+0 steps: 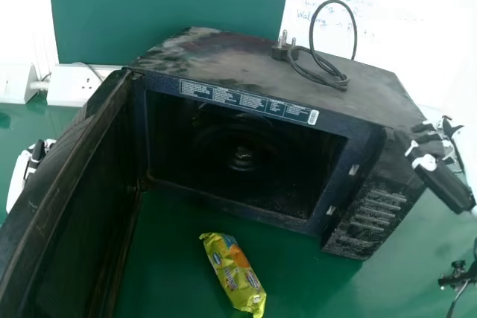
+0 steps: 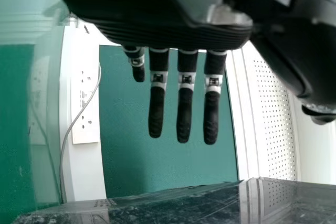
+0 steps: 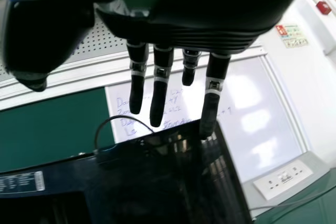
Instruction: Put biscuit inside oven
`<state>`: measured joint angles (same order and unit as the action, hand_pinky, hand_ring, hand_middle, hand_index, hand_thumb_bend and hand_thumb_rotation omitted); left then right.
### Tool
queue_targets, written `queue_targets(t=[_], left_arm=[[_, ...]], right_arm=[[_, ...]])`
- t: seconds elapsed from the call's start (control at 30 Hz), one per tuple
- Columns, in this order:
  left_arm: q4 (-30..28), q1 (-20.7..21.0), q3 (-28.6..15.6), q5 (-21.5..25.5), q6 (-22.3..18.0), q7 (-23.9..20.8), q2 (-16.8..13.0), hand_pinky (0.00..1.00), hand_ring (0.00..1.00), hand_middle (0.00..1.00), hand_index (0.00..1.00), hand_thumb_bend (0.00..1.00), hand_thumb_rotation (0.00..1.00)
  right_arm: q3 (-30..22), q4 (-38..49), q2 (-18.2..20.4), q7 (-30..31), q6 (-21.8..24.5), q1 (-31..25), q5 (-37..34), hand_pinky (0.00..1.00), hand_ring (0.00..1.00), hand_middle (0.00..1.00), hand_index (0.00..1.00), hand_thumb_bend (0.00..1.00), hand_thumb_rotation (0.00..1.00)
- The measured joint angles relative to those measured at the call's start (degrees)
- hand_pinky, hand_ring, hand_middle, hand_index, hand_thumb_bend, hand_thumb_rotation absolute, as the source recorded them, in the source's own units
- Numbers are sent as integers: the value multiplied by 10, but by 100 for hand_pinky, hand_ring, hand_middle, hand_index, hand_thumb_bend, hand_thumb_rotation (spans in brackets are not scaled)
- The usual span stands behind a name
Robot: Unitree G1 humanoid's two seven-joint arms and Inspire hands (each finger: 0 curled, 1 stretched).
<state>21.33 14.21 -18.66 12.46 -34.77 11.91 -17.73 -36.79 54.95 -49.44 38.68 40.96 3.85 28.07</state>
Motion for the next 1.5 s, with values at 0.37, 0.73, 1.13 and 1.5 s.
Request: queue_targets(t=[0.37, 0.73, 1.13, 1.5], left_arm=[[-3, 0, 0, 0, 0, 0, 0, 50, 53, 57, 49, 51, 7], [-4, 0, 0, 0, 0, 0, 0, 50, 53, 57, 49, 51, 6], [-3, 0, 0, -1, -1, 0, 1, 50, 54, 57, 49, 51, 6], [-3, 0, 0, -2, -3, 0, 1, 50, 54, 57, 49, 51, 6]], right_arm=[[-58, -15, -19, 52, -30, -12, -84, 55, 72, 78, 80, 89, 40], [-55, -28, -19, 60, -101, -21, -198, 43, 67, 81, 83, 86, 41], [-5, -53, -60, 72, -256, -48, -183, 40, 49, 61, 75, 100, 74], [38, -77, -62, 89, -235, -33, -264, 35, 66, 80, 92, 100, 63]])
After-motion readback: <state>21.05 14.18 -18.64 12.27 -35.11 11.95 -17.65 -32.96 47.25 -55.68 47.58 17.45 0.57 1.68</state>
